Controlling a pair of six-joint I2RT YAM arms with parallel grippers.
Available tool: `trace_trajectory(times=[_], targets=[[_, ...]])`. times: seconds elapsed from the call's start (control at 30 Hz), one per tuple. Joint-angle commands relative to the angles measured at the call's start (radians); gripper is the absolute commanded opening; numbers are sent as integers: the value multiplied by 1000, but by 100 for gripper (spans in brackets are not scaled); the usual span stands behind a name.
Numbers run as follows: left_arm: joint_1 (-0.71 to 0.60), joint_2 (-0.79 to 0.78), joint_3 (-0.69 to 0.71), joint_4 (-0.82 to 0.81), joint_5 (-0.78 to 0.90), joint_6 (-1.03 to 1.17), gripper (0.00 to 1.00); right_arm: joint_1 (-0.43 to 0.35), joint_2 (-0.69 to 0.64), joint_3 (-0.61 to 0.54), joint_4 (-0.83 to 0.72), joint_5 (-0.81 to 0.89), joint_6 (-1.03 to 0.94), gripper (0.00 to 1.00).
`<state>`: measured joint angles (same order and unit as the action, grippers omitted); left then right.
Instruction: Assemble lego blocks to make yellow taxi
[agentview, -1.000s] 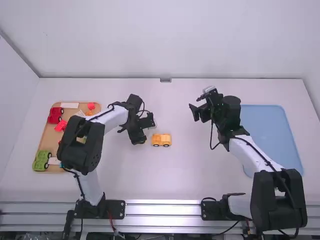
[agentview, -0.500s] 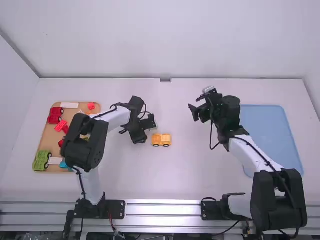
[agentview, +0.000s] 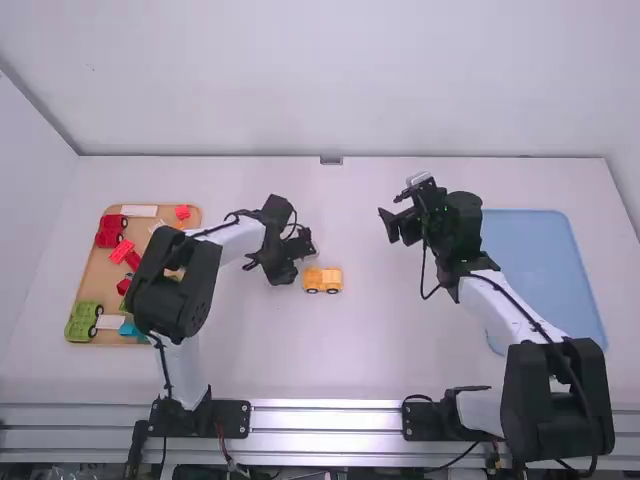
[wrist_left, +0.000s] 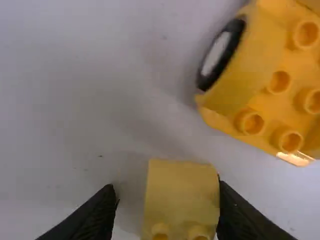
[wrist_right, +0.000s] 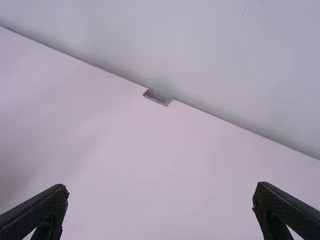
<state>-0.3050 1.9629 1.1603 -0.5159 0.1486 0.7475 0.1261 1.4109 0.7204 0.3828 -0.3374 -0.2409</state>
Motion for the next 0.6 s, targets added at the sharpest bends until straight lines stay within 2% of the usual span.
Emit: trace_trajectory(times=[0.0,0.03,0.07,0.1,0.13,0.23,0.27,0.3,0.33,0.4,0.43,0.47,0.5,0.53,0.57], targets=[[-10,20,-49,0,-76,-77,38,3,-11,-2,-1,-6,-3,98],[-10,20,-48,1,-98,-120,13,6,-11,-2,-1,-6,-8,99],[-10,19,-40,-4,-126,-196,6,5,-11,-2,-1,-7,-24,99],[-10,19,-36,-8,-134,-219,6,5,-11,-2,-1,-6,-27,98],[-10,19,-19,-30,-156,-290,11,5,-11,-2,-1,-6,-29,99],[-10,19,27,-96,-163,-427,17,6,-11,-2,4,-6,-29,99],[-10,19,42,-111,-160,-480,27,5,-11,-2,6,-7,-29,99],[-10,19,58,-124,-161,-559,28,5,-11,-2,7,-7,-29,98],[-9,19,70,-134,-162,-646,24,6,-11,-2,7,-6,-29,98],[-9,19,84,-146,-168,-779,27,6,-11,-2,10,-6,-29,98],[-9,19,90,-148,-168,-933,16,6,-11,-2,11,-6,-29,98],[-10,19,90,-145,-166,-1028,10,5,-11,-2,11,-6,-29,99],[-10,19,90,-145,-165,-1064,6,5,-11,-2,11,-6,-30,98],[-10,19,89,-145,-166,-1189,2,5,-11,-2,14,-6,-29,99],[-10,19,85,-130,-173,-1292,2,5,-11,-2,13,-6,-29,99]])
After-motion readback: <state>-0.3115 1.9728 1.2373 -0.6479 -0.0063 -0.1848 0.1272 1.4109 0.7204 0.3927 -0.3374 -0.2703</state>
